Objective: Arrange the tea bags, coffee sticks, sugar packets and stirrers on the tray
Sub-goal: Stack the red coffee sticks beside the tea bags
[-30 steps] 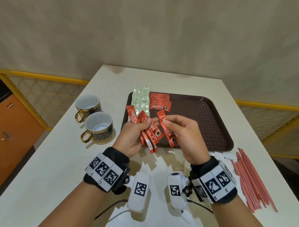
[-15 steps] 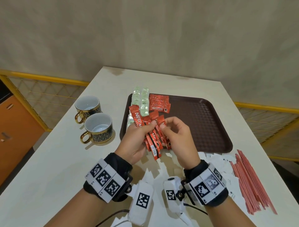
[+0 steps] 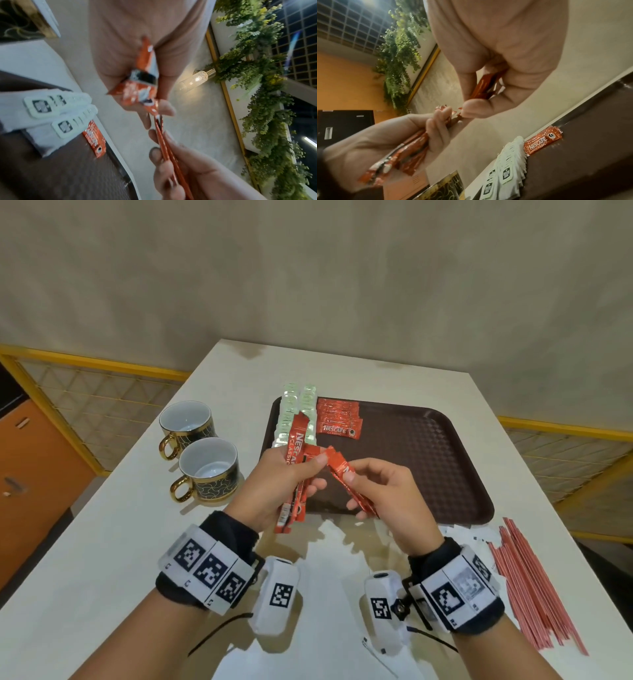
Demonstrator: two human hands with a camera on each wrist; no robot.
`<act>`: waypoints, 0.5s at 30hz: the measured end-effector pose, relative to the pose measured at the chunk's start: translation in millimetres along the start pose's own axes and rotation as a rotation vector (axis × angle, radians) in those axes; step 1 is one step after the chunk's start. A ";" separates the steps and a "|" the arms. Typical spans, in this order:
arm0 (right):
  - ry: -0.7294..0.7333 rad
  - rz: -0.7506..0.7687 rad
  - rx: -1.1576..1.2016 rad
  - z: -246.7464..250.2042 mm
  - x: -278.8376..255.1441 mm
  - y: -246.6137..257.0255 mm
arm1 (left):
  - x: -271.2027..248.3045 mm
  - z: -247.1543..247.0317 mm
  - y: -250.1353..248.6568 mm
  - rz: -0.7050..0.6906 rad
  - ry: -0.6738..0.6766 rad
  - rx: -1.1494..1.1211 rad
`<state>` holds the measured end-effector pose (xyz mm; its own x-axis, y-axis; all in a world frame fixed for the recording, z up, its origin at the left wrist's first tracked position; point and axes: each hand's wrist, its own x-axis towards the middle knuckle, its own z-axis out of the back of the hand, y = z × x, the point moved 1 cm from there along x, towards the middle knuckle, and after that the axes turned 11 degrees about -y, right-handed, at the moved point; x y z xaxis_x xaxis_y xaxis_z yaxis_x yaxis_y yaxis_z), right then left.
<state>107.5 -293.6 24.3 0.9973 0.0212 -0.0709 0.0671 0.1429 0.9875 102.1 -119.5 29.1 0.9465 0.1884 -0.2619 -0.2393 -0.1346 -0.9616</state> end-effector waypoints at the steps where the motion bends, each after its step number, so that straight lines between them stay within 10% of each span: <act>1: 0.014 0.009 -0.013 0.9 -0.8 0.1 | 0.2 1.3 -2.5 -0.029 0.014 0.076; 15: -0.001 0.077 0.094 28.2 12.1 24.4 | -6.7 0.5 10.0 -0.086 -0.047 0.115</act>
<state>122.1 -317.7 51.5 0.9996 0.0278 0.0054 -0.0067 0.0478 0.9988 93.3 -121.6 21.2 0.9541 0.2396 -0.1795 -0.1840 -0.0038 -0.9829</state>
